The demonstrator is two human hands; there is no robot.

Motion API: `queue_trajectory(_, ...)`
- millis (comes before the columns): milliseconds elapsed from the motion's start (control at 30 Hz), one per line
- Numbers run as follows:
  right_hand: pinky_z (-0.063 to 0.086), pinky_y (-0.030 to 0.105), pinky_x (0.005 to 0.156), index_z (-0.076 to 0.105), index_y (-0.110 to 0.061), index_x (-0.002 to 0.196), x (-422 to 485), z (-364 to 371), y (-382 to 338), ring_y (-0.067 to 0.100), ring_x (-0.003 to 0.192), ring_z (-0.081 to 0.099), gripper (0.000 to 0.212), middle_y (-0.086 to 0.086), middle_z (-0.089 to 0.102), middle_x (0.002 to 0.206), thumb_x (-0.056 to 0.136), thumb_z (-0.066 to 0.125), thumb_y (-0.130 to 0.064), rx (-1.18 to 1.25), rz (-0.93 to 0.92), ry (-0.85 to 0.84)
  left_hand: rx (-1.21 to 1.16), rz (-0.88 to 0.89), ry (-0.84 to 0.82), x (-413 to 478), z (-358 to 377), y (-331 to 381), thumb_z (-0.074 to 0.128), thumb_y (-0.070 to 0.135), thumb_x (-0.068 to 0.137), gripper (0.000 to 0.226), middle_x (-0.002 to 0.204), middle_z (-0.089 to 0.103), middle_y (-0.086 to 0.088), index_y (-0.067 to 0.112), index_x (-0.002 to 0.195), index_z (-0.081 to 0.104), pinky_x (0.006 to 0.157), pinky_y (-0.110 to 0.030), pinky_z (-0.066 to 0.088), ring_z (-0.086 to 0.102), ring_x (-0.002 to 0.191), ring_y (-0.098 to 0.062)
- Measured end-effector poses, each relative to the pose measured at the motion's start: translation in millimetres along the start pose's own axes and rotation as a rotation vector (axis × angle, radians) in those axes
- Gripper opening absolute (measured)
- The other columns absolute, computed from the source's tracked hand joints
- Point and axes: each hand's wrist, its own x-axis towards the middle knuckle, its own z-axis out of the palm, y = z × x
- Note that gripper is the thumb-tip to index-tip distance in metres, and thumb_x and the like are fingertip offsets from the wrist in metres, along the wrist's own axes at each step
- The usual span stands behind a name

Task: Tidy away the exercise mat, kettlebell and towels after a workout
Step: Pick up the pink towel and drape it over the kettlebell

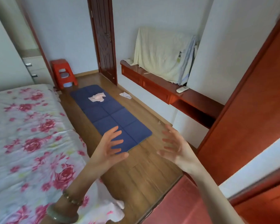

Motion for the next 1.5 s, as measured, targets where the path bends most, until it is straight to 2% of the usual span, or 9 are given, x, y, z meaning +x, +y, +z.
queue_trajectory(133, 0.051, 0.035, 0.093, 0.034, -0.046, 0.136, 73.2, -6.5, 16.2, 0.007, 0.115, 0.053, 0.085, -0.017, 0.047, 0.133, 0.068, 0.082, -0.031, 0.01, 0.018, -0.046, 0.043, -0.013, 0.041, 60.4, -9.6, -10.4, 0.083, 0.053, 0.056, 0.094, 0.135, 0.047, 0.015, 0.039, 0.136, 0.035, 0.089, -0.031, 0.053, 0.055, 0.117, -0.011)
queue_trajectory(233, 0.05, 0.033, 0.093, 0.036, -0.046, 0.132, 136.5, -8.7, 30.2, 0.008, 0.118, 0.052, 0.082, -0.019, 0.047, 0.13, 0.069, 0.082, -0.02, 0.058, 0.021, -0.083, 0.065, -0.023, 0.106, 109.3, -18.4, -23.5, 0.08, 0.035, 0.069, 0.083, 0.138, 0.045, 0.01, 0.035, 0.138, 0.032, 0.09, -0.03, 0.053, 0.056, 0.115, -0.011)
queue_trajectory(333, 0.05, 0.039, 0.095, 0.039, -0.04, 0.136, 208.0, -12.3, 48.1, 0.008, 0.119, 0.052, 0.085, -0.017, 0.05, 0.131, 0.065, 0.084, -0.023, 0.099, 0.032, -0.126, 0.088, -0.035, 0.172, 162.3, -28.1, -39.1, 0.076, 0.024, 0.069, 0.084, 0.138, 0.046, 0.008, 0.031, 0.14, 0.031, 0.089, -0.029, 0.053, 0.056, 0.115, -0.011)
queue_trajectory(467, 0.049, 0.031, 0.095, 0.036, -0.05, 0.12, 311.2, -17.4, 59.6, 0.008, 0.12, 0.05, 0.074, -0.018, 0.048, 0.13, 0.073, 0.079, -0.013, 0.059, -0.016, -0.198, 0.103, -0.053, 0.297, 234.5, -43.2, -53.7, 0.075, 0.024, 0.07, 0.082, 0.138, 0.045, 0.012, 0.032, 0.14, 0.031, 0.085, -0.021, 0.052, 0.055, 0.115, -0.003)
queue_trajectory(700, 0.047, 0.036, 0.1, 0.031, -0.061, 0.125, 458.6, -4.2, 63.7, 0.0, 0.121, 0.049, 0.08, -0.018, 0.045, 0.138, 0.07, 0.08, -0.031, 0.038, -0.061, -0.412, 0.134, -0.096, 0.452, 333.7, -78.2, -63.1, 0.075, 0.025, 0.073, 0.082, 0.136, 0.045, 0.017, 0.032, 0.141, 0.029, 0.081, -0.015, 0.05, 0.054, 0.114, 0.002)
queue_trajectory(1000, 0.045, 0.033, 0.1, 0.029, -0.035, 0.14, 587.3, 79.3, 59.8, 0.011, 0.122, 0.048, 0.082, -0.01, 0.044, 0.136, 0.076, 0.075, -0.011, 0.026, -0.051, -0.549, 0.164, -0.155, 0.577, 413.9, -170.5, -100.0, 0.075, 0.031, 0.071, 0.081, 0.135, 0.045, 0.018, 0.034, 0.139, 0.031, 0.082, -0.016, 0.05, 0.054, 0.114, 0.002)
queue_trajectory(1133, 0.046, 0.029, 0.097, 0.029, -0.032, 0.142, 653.2, 137.0, 58.1, 0.01, 0.121, 0.049, 0.082, -0.009, 0.044, 0.137, 0.077, 0.074, -0.01, 0.039, -0.04, -0.569, 0.155, -0.172, 0.588, 454.6, -243.8, -124.7, 0.076, 0.03, 0.069, 0.083, 0.135, 0.044, 0.02, 0.037, 0.139, 0.03, 0.086, -0.021, 0.051, 0.053, 0.116, 0.0)
queue_trajectory(1367, 0.048, 0.013, 0.08, 0.028, -0.027, 0.144, 773.4, 249.0, 27.0, 0.007, 0.117, 0.05, 0.081, -0.01, 0.043, 0.136, 0.079, 0.073, -0.009, 0.08, 0.01, -0.538, 0.168, -0.17, 0.538, 541.7, -387.2, -144.6, 0.074, 0.034, 0.068, 0.079, 0.136, 0.044, 0.019, 0.041, 0.134, 0.031, 0.088, -0.023, 0.051, 0.054, 0.115, -0.001)
queue_trajectory(1500, 0.048, 0.008, 0.077, 0.026, -0.025, 0.145, 834.8, 296.7, 13.9, 0.006, 0.117, 0.048, 0.082, -0.012, 0.042, 0.134, 0.079, 0.072, -0.011, 0.071, 0.014, -0.52, 0.107, -0.179, 0.527, 593.2, -452.2, -157.0, 0.074, 0.029, 0.069, 0.075, 0.133, 0.045, 0.021, 0.042, 0.131, 0.034, 0.084, -0.02, 0.052, 0.055, 0.113, -0.001)
